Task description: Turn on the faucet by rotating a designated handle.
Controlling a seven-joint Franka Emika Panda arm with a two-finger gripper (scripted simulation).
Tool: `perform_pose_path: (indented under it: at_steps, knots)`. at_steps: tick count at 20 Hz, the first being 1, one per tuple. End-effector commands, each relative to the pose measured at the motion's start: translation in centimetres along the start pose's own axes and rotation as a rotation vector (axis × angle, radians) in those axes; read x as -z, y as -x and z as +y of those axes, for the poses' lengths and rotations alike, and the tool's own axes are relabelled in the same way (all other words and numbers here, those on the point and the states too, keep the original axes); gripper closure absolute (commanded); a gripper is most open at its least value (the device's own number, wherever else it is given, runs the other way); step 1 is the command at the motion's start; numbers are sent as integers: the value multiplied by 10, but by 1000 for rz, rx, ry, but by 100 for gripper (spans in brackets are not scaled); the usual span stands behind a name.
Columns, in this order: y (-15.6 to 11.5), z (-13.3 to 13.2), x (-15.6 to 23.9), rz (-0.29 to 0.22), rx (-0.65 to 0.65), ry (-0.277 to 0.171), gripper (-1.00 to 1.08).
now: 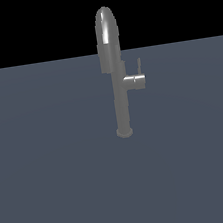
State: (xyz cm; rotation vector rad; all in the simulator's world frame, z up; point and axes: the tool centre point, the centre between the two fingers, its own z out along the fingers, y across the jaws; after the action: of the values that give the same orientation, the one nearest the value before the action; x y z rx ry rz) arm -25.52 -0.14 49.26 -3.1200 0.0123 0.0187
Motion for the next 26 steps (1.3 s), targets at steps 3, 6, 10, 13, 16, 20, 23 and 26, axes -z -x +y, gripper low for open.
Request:
perform_pose_path:
  at_steps: [3, 6, 10, 13, 16, 20, 23, 26]
  knots:
    - [-1, 0, 0, -1, -2, -2, 108]
    - [-3, 0, 0, -8, -10, -10, 108]
    - [-11, 0, 0, -27, -33, -32, 108]
    - [-19, 0, 0, -49, -60, -58, 108]
    - [-30, 0, 0, -77, -94, -91, 108]
    - [-49, 1, -2, -125, -154, -149, 108]
    - [-66, 3, -4, -168, -207, -200, 108]
    - [-83, 6, -7, -212, -261, -253, 108]
